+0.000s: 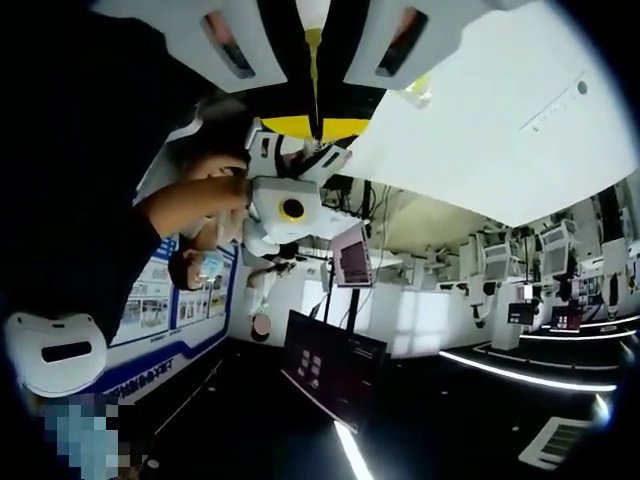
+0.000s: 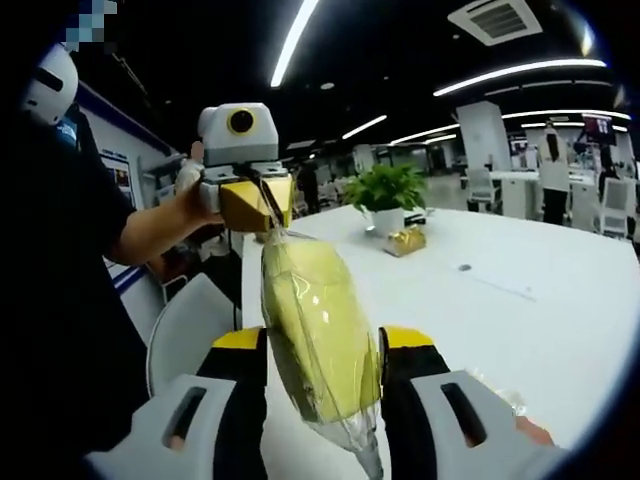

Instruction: Compare the silicone blocks by pressing each to a similar depth, holding the contact briefly, and releasing to observe deformation and rebound differences across the visible hardness samples.

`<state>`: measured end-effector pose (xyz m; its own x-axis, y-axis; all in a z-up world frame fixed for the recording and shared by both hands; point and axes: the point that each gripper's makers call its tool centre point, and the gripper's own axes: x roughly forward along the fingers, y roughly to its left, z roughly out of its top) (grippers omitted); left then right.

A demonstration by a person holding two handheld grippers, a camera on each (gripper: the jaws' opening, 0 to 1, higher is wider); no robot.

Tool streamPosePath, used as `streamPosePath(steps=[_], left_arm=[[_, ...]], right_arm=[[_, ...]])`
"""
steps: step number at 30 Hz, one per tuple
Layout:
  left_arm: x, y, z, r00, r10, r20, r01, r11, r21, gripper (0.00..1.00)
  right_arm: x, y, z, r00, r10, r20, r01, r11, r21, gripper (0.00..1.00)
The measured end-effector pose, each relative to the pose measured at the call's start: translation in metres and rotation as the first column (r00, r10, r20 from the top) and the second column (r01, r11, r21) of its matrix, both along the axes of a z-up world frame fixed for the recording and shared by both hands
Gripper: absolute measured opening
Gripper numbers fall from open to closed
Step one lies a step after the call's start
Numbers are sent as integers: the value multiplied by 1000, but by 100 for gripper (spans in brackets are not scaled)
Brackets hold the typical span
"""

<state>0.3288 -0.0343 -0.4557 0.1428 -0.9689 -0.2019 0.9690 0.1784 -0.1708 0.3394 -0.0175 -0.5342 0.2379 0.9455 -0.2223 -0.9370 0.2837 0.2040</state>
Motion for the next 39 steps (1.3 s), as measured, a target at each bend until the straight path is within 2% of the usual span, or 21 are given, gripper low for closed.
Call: streamPosePath(steps=[5,7,10,15,17,22,26,29,31,33,35,37,38,39], left_arm=[[-1,-1,-2,1000,-5,-3,5,1000,1,0],[-3,0,-4,1000,-10,-24,10,1000,5,0],[-3,0,-5,1000,-8,-24,8,1000,9,0],[0,2,-5,1000,5,-30,-4,1000,3,0],[1,4,-5,999,11,-34,-11,1000,2,0],[6,10,-3,999,40,-37,-40,999,-13,0],[10,14,-4,997,67,-50,-68,997,-23,0],[14,18,-7,994,92,-65,-95,995,-31,0],[16,20,-8,992,106,-65,-108,994,-32,0],[17,21,-9,991,112,-76,-115,993,-32,0],[18,22,-10,989,125,-77,-128,991,-33,0],[21,24,-12,987,137,-83,-140,989,-36,0],[23,25,-13,985,149,-90,-152,988,-36,0],[24,26,-14,984,152,-96,-156,987,-37,0]], right_arm=[[2,2,2,1000,-13,-6,13,1000,28,58],[4,2,1,1000,-25,5,25,999,27,62],[10,1,1,998,-57,15,57,998,28,69],[22,-2,8,990,-135,35,133,989,72,91],[27,-4,11,986,-163,41,160,984,81,96],[30,-11,15,978,-203,48,199,976,90,96],[33,-23,20,965,-248,84,242,967,77,96],[35,-38,20,955,-281,93,277,960,46,93],[35,-47,23,951,-294,97,291,956,45,89],[34,-55,27,944,-314,105,310,949,54,91],[32,-66,30,937,-332,113,329,943,45,88],[31,-80,31,922,-346,174,350,937,10,86],[29,-88,33,911,-367,188,372,928,10,85],[26,-93,33,911,-371,180,375,927,11,85]])
